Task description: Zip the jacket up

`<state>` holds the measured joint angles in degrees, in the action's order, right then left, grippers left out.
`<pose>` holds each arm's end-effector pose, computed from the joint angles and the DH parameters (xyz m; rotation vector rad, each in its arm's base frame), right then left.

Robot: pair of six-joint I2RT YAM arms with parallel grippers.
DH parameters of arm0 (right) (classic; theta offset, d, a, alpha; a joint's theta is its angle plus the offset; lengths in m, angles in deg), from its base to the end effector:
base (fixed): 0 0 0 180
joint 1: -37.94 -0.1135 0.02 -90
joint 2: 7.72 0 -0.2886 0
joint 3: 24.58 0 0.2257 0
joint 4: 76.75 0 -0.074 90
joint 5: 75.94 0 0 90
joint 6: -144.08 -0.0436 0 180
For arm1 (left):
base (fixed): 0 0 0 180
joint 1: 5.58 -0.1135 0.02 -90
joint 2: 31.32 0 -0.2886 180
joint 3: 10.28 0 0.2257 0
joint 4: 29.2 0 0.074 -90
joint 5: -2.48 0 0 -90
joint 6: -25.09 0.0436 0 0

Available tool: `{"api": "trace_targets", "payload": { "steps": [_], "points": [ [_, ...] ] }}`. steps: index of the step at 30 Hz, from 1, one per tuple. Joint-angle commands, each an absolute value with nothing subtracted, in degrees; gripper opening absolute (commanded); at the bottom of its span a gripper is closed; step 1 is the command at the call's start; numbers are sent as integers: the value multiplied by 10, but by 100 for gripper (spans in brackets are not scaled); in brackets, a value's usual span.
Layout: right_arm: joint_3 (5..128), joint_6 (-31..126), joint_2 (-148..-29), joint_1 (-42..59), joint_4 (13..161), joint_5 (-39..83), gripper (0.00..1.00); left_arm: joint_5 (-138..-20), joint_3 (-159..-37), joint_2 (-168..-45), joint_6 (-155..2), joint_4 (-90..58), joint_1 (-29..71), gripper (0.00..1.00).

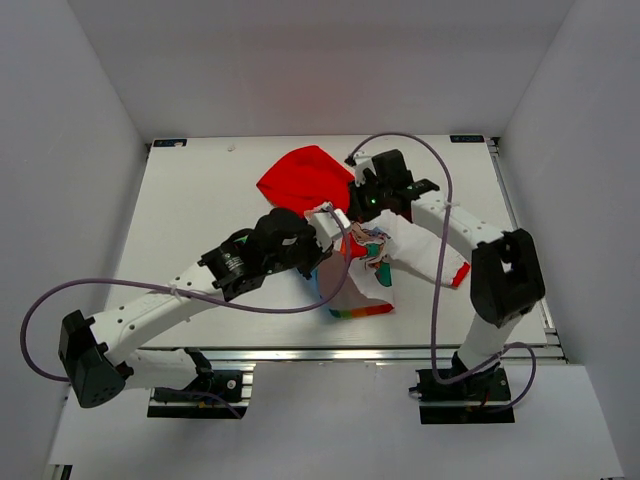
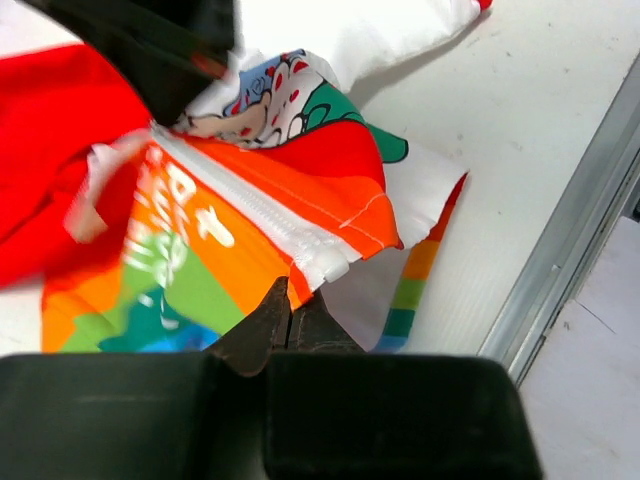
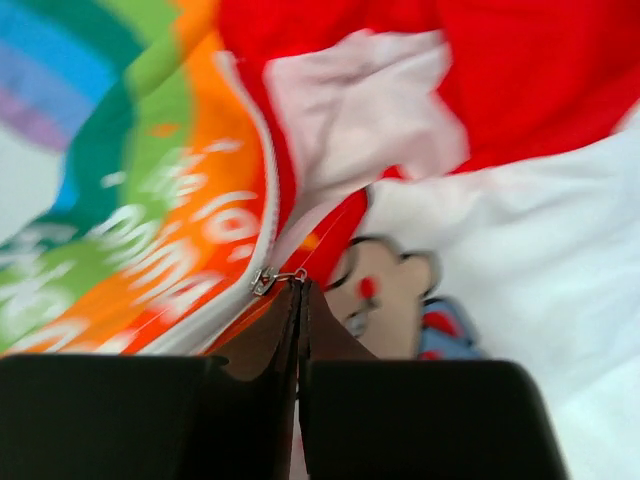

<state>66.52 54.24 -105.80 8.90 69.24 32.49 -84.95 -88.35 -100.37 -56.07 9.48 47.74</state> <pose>0.3183 0.1925 0.2961 -0.7493 2.1973 0.6269 0.1429 -0.1951 0.3602 1.1232 1.8096 -0.5128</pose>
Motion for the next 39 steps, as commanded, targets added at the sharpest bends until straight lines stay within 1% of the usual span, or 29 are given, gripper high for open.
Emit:
{"api": "trace_targets", "payload": {
  "steps": [1, 6, 7, 9, 13, 16, 18, 20, 22, 23, 24, 25, 26, 27, 28, 29, 32, 33, 34, 36, 37, 39],
  "points": [
    [732, 548, -1110, 125, 765, 219, 0, -814, -858, -974, -600, 84, 480, 0],
    [842, 550, -1219, 167, 800, 187, 0, -774, -829, -973, -659, 97, 481, 0],
    [877, 550, -1234, 170, 817, 169, 0, -751, -818, -971, -680, 99, 481, 0],
    [908, 553, -1277, 181, 838, 160, 0, -724, -803, -967, -700, 100, 481, 0],
    [971, 546, -1344, 192, 905, 92, 0, -685, -761, -960, -751, 93, 483, 0],
    [1051, 519, -1395, 207, 901, 105, 0, -631, -728, -962, -796, 78, 486, 0],
    [1065, 518, -1405, 209, 917, 123, 0, -628, -704, -961, -813, 80, 487, 0],
    [1059, 509, -1390, 209, 918, 141, 0, -629, -690, -963, -827, 83, 488, 0],
    [1016, 508, -1365, 208, 920, 190, 0, -648, -683, -964, -837, 95, 488, 0],
    [996, 513, -1330, 208, 921, 207, 8, -656, -683, -966, -842, 101, 488, 9],
    [973, 516, -1311, 208, 921, 220, 19, -675, -687, -969, -844, 117, 488, 25],
    [923, 512, -1289, 208, 922, 237, 62, -682, -695, -971, -851, 122, 488, 87],
    [897, 507, -1242, 208, 922, 246, 86, -685, -699, -976, -853, 129, 488, 98],
    [869, 507, -1218, 208, 921, 249, 89, -691, -703, -978, -857, 133, 488, 98],
    [812, 500, -1165, 208, 921, 243, 89, -691, -710, -979, -865, 136, 488, 98],
    [781, 487, -1137, 209, 921, 233, 89, -694, -713, -979, -869, 145, 488, 98],
    [679, 449, -1034, 210, 896, 177, 89, -747, -731, -974, -906, 184, 488, 98],
    [634, 430, -985, 210, 879, 146, 89, -800, -746, -971, -938, 216, 488, 98],
    [611, 420, -960, 210, 879, 127, 89, -833, -757, -969, -957, 216, 488, 98],
    [563, 392, -911, 210, 848, 83, 89, -909, -779, -966, -995, 272, 488, 98],
    [521, 379, -865, 210, 839, 70, 89, -983, -807, -969, -1041, 313, 484, 98],
    [490, 357, -823, 210, 797, 31, 89, -1019, -837, -986, -1066, 345, 462, 98]
  ]
}}
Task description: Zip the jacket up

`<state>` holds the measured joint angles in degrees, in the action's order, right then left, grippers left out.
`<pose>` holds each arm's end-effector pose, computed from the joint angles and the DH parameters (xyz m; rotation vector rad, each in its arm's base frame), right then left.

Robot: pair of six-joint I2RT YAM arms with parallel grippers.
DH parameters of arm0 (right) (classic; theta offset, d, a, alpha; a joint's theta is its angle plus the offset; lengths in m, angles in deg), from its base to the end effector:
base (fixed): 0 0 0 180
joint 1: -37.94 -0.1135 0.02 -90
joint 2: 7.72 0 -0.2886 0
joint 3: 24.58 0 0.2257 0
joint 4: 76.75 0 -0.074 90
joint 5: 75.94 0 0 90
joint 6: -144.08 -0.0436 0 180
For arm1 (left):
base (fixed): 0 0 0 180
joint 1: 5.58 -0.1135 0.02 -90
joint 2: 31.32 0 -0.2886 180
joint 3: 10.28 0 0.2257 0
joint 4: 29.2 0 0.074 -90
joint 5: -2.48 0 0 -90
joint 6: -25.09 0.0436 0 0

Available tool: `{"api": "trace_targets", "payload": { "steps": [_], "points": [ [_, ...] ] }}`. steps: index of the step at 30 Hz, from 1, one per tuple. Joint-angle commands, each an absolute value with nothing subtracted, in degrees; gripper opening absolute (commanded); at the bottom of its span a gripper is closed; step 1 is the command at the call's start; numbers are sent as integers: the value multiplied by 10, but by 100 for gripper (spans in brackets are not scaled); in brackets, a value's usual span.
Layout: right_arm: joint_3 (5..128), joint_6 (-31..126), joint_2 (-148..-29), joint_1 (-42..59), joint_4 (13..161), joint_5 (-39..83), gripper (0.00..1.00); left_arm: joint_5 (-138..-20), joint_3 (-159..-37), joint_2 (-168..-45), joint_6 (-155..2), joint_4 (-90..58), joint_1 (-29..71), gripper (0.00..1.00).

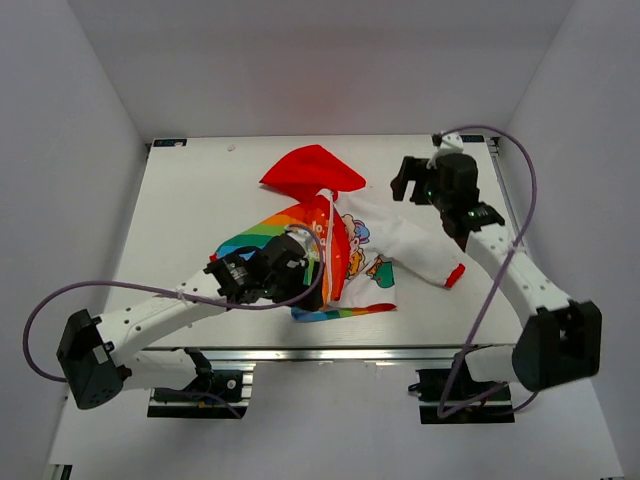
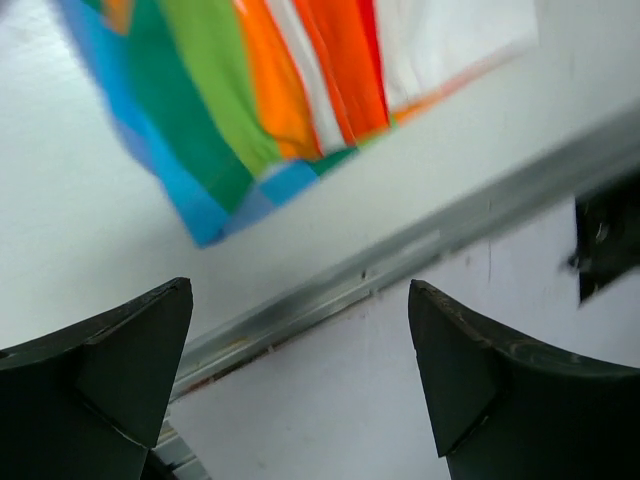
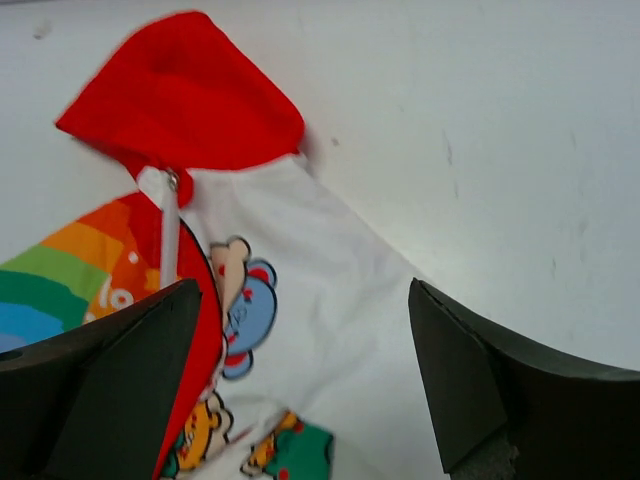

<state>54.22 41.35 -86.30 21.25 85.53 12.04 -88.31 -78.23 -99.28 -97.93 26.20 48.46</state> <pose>0.2885 0.0849 0.3619 -0.0408 1.8880 0.3194 0.1204 -0.1649 0.2842 0.4761 2.5973 -0.5531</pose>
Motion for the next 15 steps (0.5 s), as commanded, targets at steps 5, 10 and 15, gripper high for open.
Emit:
{"api": "trace_targets", "payload": {
  "steps": [5, 10, 15],
  "points": [
    [433, 332, -672, 210, 726, -25, 89, -1085, -934, -1012, -1053, 396, 308, 98],
    [367, 338, -533, 210, 719, -68, 90, -1086, -980, -934, -1022, 355, 212, 98],
    [359, 347, -476, 210, 703, -51, 90, -1062, -984, -906, -1012, 346, 188, 98]
  ]
}}
